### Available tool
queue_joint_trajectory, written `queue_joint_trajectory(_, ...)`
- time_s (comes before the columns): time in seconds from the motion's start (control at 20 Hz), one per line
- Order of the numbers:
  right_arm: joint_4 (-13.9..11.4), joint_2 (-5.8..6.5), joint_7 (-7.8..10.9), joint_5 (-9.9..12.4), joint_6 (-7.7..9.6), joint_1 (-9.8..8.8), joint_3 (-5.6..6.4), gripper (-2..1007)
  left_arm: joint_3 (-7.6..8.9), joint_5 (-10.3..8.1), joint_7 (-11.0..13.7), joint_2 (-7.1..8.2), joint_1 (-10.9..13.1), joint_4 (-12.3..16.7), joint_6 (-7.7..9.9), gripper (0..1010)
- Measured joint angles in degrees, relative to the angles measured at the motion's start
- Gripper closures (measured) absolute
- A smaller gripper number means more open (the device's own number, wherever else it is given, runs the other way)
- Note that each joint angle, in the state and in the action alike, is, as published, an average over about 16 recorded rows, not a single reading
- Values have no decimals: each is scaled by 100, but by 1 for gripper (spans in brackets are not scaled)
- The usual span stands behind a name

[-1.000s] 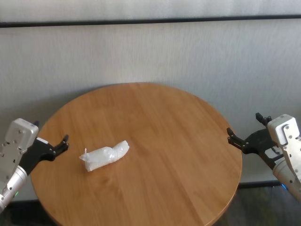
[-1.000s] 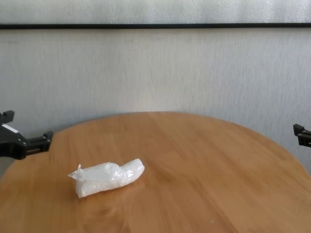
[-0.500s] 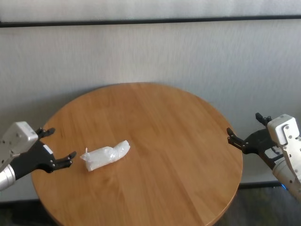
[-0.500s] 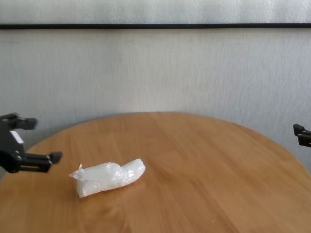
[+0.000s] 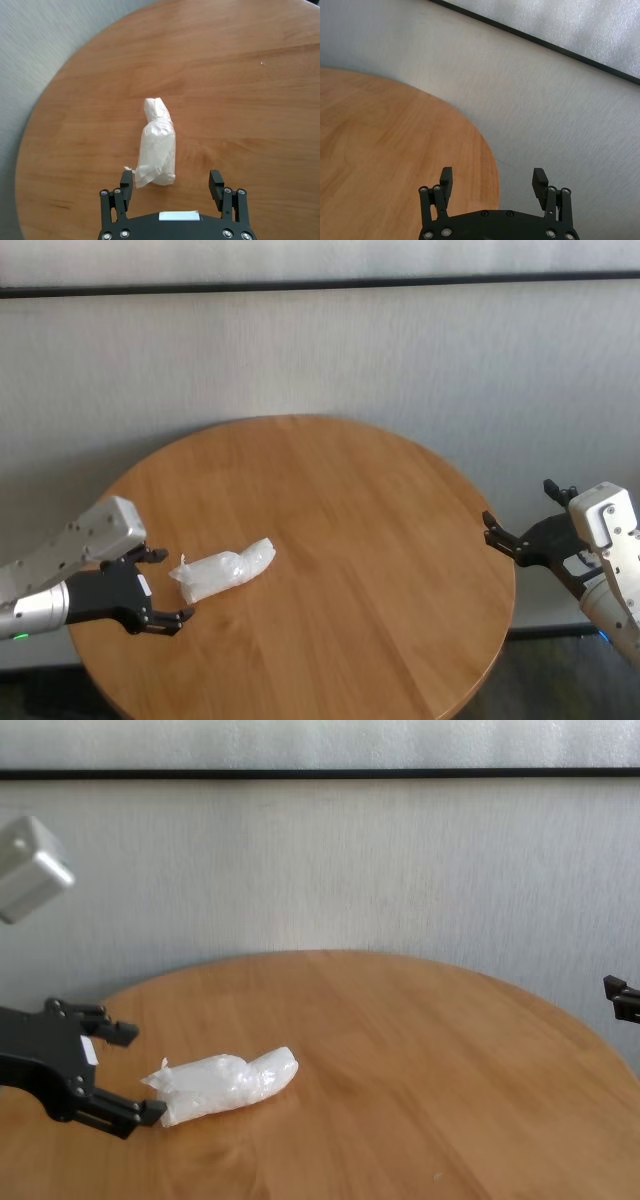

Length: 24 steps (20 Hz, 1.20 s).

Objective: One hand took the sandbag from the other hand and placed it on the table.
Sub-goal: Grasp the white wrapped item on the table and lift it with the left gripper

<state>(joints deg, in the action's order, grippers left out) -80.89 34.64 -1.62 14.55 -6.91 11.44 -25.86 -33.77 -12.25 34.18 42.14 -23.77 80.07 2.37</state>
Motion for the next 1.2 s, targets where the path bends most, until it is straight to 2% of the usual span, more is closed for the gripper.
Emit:
queue_joint_trajectory(0.25, 0, 0, 0, 0, 0, 0, 0, 0, -157, 95, 342, -216, -345, -218, 580, 10)
queue_joint_trajectory(0.4, 0, 0, 0, 0, 0, 0, 0, 0, -198, 119, 485, -351, -503, -363, 821, 10)
queue_joint_trajectory(0.5, 0, 0, 0, 0, 0, 0, 0, 0, -212, 131, 559, -435, -592, -461, 922, 10)
queue_joint_trajectory(0.75, 0, 0, 0, 0, 0, 0, 0, 0, -278, 187, 767, -629, -806, -741, 1004, 10)
queue_joint_trajectory(1.2, 0, 0, 0, 0, 0, 0, 0, 0, -498, 368, 1027, -997, -1186, -1398, 908, 10)
